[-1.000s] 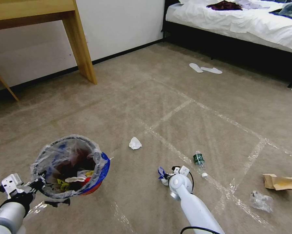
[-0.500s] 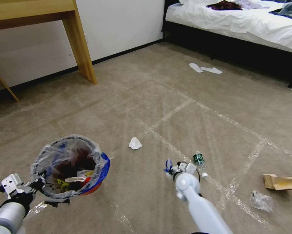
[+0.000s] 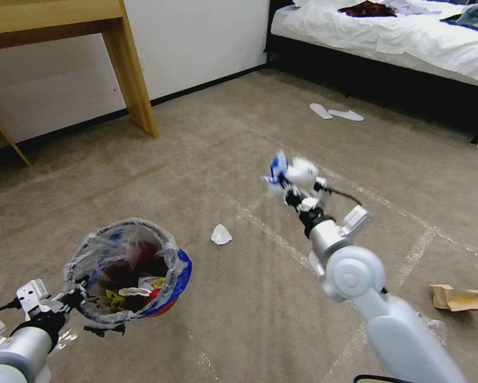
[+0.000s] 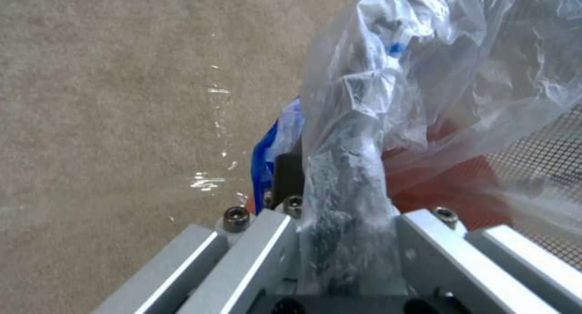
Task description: Pick up the trash bin and place the garbage on the floor into it.
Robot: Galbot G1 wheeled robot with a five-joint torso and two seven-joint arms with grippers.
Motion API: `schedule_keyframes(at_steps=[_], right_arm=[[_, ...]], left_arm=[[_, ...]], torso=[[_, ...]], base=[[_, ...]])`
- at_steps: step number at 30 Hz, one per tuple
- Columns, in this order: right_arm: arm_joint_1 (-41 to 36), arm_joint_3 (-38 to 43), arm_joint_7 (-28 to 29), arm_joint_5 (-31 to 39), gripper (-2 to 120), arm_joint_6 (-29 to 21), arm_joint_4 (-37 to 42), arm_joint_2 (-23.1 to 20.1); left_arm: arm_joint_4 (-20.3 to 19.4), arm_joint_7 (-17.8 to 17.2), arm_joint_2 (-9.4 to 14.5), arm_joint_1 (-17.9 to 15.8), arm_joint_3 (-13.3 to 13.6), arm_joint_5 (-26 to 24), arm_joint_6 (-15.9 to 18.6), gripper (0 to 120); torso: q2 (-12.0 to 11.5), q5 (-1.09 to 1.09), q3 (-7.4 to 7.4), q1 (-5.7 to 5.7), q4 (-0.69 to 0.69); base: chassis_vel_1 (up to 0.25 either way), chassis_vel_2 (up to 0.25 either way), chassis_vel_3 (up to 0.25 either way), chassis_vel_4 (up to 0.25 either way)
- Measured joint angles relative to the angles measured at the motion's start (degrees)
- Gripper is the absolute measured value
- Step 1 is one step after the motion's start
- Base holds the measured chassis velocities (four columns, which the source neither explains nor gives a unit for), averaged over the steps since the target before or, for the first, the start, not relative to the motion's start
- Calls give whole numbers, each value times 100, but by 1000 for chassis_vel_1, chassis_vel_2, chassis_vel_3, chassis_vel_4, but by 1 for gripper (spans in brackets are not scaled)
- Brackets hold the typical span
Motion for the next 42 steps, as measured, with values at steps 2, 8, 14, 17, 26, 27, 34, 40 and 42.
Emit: schedule_keyframes(at_steps=[2, 8, 14, 17, 26, 27, 34, 40, 42], right_arm=[[220, -233, -140, 20, 0, 72, 104, -121], [1050, -1014, -271, 166, 0, -39, 413, -284], [1862, -1937, 459, 742, 0, -876, 744, -162], [2194, -2530, 897, 977, 0, -1211, 761, -39], [2563, -3458, 1675, 1389, 0, -1862, 614, 422], [2604, -3556, 1842, 1477, 0, -1990, 601, 500], [2684, -4171, 2513, 1702, 0, -2469, 475, 853], [2659, -4362, 2629, 1637, 0, -2588, 306, 894], [2641, -4366, 2645, 1604, 0, -2613, 242, 871]], left_arm=[[0, -2, 25, -2, 40, -1, 8, 0], [12, -6, 47, -47, 153, 7, 19, 0], [53, -14, 59, -112, 275, 68, 24, 0], [61, -16, 62, -135, 311, 90, 26, 0], [89, -21, 89, -154, 320, 107, 30, 0], [93, -21, 92, -154, 317, 107, 31, 0], [98, -23, 97, -160, 290, 103, 32, 0], [86, -24, 95, -154, 288, 99, 32, 0], [78, -24, 86, -154, 293, 99, 32, 0]], torso=[[0, 2, 0, 0, 0], [0, 1, 1, 0, 2], [0, 0, 1, 0, 1], [0, 0, 1, 0, 1], [0, 0, 1, 0, 1], [0, -1, 1, 0, 1], [0, 0, 0, 0, 1], [0, 0, 0, 0, 1], [0, 0, 0, 0, 1]], base=[[0, 0, 0, 0], [0, 0, 0, 0], [0, 0, 0, 0], [0, 0, 0, 0], [0, 0, 0, 0], [0, 0, 0, 0], [0, 0, 0, 0], [0, 0, 0, 0], [0, 0, 0, 0]])
